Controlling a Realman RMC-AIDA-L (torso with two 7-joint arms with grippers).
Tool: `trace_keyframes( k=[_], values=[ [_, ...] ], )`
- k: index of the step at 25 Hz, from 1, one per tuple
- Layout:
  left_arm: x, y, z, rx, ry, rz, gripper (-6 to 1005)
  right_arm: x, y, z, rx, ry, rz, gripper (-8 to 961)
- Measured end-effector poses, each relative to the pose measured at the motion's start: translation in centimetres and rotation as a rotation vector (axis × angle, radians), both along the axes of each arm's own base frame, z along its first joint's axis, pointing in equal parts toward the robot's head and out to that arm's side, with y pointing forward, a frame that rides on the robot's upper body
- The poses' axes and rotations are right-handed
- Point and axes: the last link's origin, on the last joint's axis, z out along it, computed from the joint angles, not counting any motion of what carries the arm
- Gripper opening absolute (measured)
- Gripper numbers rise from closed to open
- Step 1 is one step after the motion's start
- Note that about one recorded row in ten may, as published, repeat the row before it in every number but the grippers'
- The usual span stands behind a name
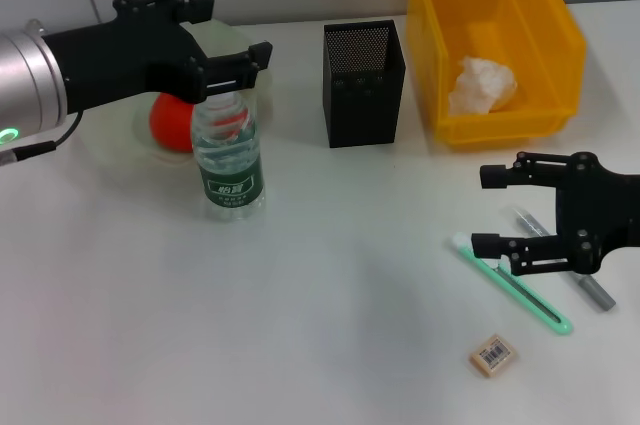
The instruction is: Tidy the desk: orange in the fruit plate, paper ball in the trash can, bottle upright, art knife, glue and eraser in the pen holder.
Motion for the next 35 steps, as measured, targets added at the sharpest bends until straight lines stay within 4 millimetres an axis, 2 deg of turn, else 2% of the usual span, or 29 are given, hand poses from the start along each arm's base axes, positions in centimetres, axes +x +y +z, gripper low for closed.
trace_keyframes(
  k=[14,15,21,27,33,35],
  values=[
    [1.6,-2.2,0.7,-0.124,-0.11,-0.152,808,1.3,0.4,0.9,0.031,-0.035,-0.089,823],
    [1.9,-2.9,0.7,-0.166,-0.126,-0.196,808,1.6,0.5,1.1,0.039,-0.036,-0.105,823],
    [1.8,-4.4,0.2,-0.247,-0.151,-0.279,808,2.2,1.1,1.9,0.068,-0.047,-0.176,823],
    [0.1,-4.8,-0.9,-0.298,-0.232,-0.324,808,2.2,1.8,2.3,0.062,-0.071,-0.22,823],
    [-2.2,-4.1,-2.6,-0.32,-0.24,-0.314,808,1.7,3.0,2.0,0.016,-0.115,-0.26,823],
    [-2.9,-3.8,-3.3,-0.329,-0.24,-0.307,808,0.9,3.8,1.9,-0.01,-0.145,-0.284,823]
  ],
)
